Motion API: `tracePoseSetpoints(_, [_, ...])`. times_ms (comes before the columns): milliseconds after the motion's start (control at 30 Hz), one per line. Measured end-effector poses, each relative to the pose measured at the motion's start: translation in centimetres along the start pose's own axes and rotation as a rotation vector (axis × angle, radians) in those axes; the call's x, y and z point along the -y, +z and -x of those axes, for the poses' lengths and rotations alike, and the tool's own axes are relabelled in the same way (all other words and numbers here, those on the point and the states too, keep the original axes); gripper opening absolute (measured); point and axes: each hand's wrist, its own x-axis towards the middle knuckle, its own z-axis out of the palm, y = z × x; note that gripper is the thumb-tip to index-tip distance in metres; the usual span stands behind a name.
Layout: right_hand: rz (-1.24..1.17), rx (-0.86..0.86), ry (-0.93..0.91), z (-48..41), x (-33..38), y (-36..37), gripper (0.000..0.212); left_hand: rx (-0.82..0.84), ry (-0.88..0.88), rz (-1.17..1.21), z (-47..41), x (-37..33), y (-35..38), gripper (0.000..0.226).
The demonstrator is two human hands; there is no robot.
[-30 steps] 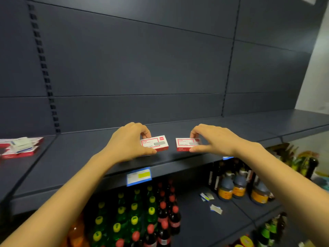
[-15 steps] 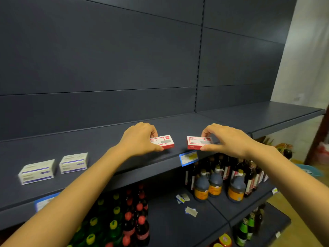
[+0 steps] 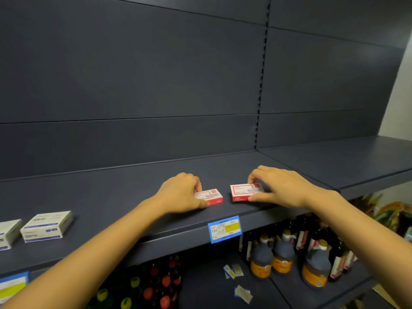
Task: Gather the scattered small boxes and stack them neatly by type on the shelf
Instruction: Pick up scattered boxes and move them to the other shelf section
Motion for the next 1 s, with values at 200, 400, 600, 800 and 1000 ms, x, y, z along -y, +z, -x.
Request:
tracePoseSetpoints(200, [-0.094, 0.042, -0.096, -2.8, -1.3, 1.2, 0.04, -0.048, -0.074, 0.049, 0.4, 0.4, -0.7, 0.044])
tracePoseSetpoints(400, [-0.076, 0.152, -0.224, -5.2, -1.4, 1.5, 0.043, -0.16, -0.24, -0.182, 1.8, 0.9, -2.0, 0.034])
tracePoseSetpoints(600, [-0.113, -0.001, -0.442, -7.1, 1.6, -0.4, 0.051, -0.292, -0.413, -0.268, 5.0, 0.9, -2.9, 0.034])
tracePoseSetpoints(800, [-0.265, -0.161, -0.678, -7.9, 8.4, -0.1, 0.047, -0.412, -0.603, -0.314, 11.4, 0.6, -2.9, 0.034])
tracePoseSetpoints(1000, [-0.35, -0.154, -0.856, -8.0, 15.9, 0.3, 0.046, -0.425, -0.802, -0.388, 18.8, 0.8, -3.8, 0.033])
